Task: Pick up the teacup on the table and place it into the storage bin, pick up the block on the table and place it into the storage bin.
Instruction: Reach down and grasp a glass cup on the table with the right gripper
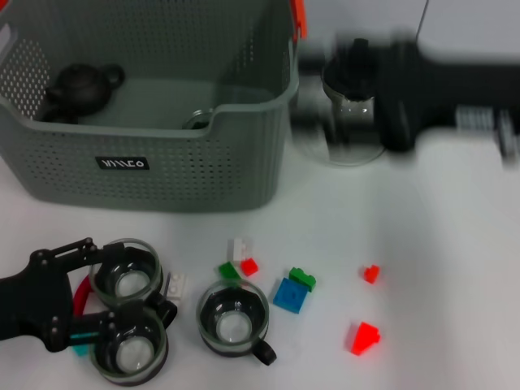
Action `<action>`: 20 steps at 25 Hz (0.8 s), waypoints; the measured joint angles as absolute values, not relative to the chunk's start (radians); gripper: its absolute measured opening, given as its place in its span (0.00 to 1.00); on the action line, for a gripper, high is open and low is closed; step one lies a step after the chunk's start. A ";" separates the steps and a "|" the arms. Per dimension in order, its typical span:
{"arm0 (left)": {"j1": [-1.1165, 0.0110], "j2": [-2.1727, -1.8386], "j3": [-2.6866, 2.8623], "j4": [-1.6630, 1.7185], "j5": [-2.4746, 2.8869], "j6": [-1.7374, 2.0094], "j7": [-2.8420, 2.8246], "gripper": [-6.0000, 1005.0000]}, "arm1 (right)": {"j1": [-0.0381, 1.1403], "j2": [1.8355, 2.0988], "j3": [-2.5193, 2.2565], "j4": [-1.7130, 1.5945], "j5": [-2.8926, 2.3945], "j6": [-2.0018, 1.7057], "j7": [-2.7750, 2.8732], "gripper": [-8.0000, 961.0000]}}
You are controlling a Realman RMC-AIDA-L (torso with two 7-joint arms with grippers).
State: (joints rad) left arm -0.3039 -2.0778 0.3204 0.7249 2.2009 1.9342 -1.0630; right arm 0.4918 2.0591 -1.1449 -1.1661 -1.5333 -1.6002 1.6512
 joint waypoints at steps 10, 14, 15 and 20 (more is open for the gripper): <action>-0.285 -2.073 0.307 0.768 2.293 1.992 -1.083 0.83 | 0.564 2.102 -1.360 -1.408 -2.069 -1.689 1.934 0.68; -0.266 -2.073 0.259 0.776 2.295 2.000 -1.083 0.83 | 0.674 2.104 -1.504 -1.363 -2.131 -1.636 2.005 0.68; -0.260 -2.073 0.248 0.776 2.294 2.002 -1.080 0.83 | 0.702 2.105 -1.546 -1.345 -2.140 -1.614 2.018 0.68; -0.249 -2.078 0.231 0.774 2.294 1.998 -1.074 0.83 | 0.809 2.107 -1.688 -1.243 -2.151 -1.544 2.041 0.68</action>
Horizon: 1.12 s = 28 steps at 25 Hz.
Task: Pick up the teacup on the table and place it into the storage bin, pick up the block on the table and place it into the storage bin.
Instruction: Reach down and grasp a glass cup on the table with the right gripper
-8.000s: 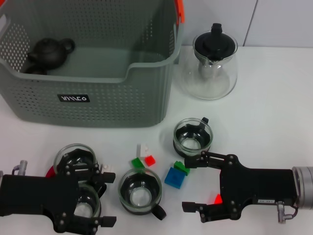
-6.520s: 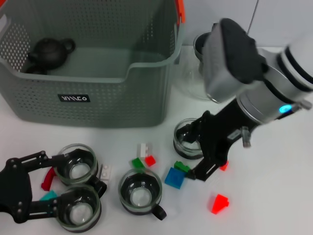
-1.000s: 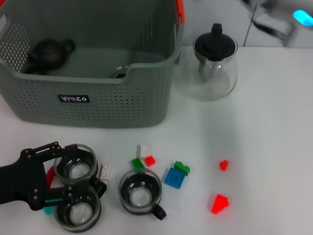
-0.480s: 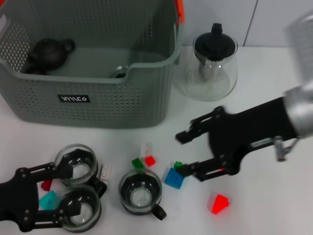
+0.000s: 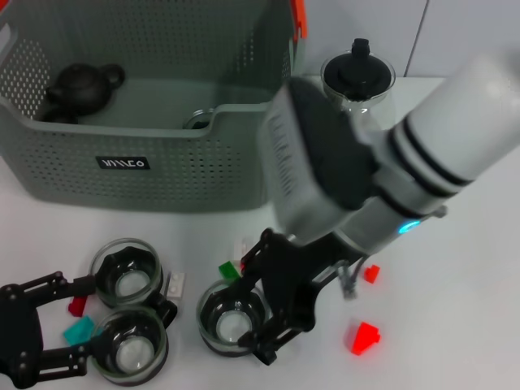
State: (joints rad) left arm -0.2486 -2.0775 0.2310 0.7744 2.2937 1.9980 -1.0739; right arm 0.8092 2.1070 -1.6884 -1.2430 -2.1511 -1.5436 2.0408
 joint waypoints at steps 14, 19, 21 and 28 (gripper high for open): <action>-0.259 -2.079 0.229 0.767 2.296 1.994 -1.073 0.83 | 0.836 2.112 -1.975 -1.084 -2.148 -1.249 2.033 0.68; -0.259 -2.078 0.228 0.764 2.293 1.991 -1.072 0.83 | 0.824 2.115 -2.015 -1.057 -2.143 -1.183 2.037 0.67; -0.259 -2.078 0.229 0.764 2.291 1.991 -1.072 0.83 | 0.820 2.115 -2.020 -1.057 -2.143 -1.178 2.038 0.65; -0.269 -2.078 0.229 0.762 2.290 1.991 -1.072 0.82 | 0.816 2.115 -2.021 -1.054 -2.143 -1.177 2.041 0.60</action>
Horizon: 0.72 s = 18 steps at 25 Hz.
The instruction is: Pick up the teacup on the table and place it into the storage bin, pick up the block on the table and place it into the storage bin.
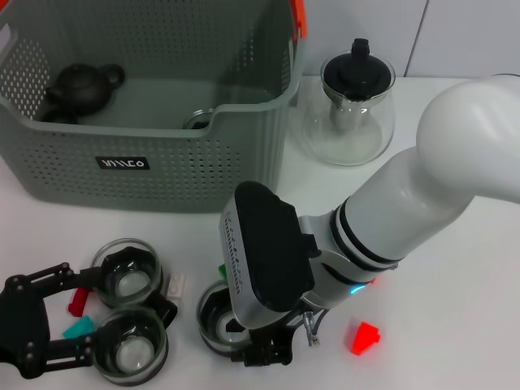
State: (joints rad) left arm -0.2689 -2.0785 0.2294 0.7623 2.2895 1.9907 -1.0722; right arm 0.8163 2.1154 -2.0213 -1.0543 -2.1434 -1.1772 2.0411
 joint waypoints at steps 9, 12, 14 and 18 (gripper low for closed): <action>-0.271 -2.079 0.228 0.761 2.292 1.987 -1.073 0.82 | 0.815 2.104 -1.971 -1.071 -2.106 -1.220 2.034 0.22; -0.271 -2.080 0.229 0.761 2.292 1.986 -1.076 0.82 | 0.809 2.103 -1.893 -1.080 -2.091 -1.282 2.010 0.10; -0.270 -2.080 0.228 0.761 2.292 1.986 -1.078 0.82 | 0.797 2.103 -1.824 -1.089 -2.070 -1.338 1.977 0.07; -0.268 -2.080 0.228 0.761 2.291 1.986 -1.079 0.82 | 0.763 2.099 -1.615 -1.114 -2.021 -1.482 1.893 0.07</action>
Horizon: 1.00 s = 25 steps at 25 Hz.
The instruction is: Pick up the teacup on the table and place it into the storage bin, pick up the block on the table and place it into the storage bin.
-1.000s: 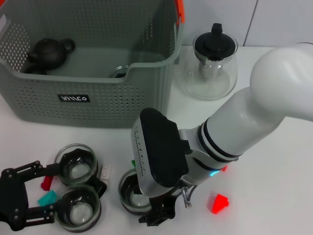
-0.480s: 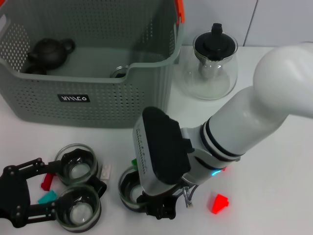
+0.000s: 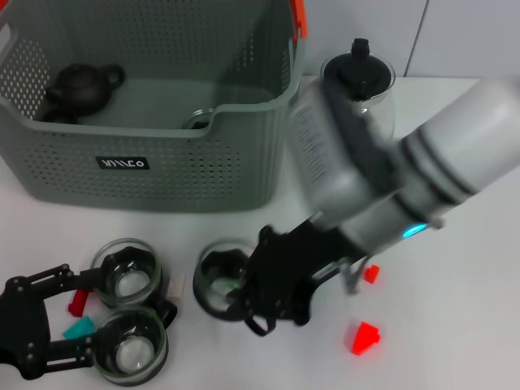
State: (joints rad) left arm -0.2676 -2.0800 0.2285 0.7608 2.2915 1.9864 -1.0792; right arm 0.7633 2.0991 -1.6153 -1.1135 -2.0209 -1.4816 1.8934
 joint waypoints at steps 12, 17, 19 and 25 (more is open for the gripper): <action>-0.286 -2.079 0.231 0.747 2.290 1.970 -1.079 0.82 | 0.712 2.097 -1.080 -1.121 -1.705 -1.696 1.765 0.08; -0.288 -2.079 0.233 0.747 2.291 1.971 -1.080 0.82 | 0.761 2.099 -1.087 -1.159 -1.644 -1.501 1.792 0.08; -0.288 -2.080 0.231 0.747 2.290 1.974 -1.080 0.82 | 0.806 2.097 -1.112 -1.164 -1.664 -1.385 1.839 0.08; -0.291 -2.084 0.231 0.735 2.288 1.971 -1.080 0.82 | 1.028 2.095 -1.192 -0.985 -1.861 -1.040 1.996 0.09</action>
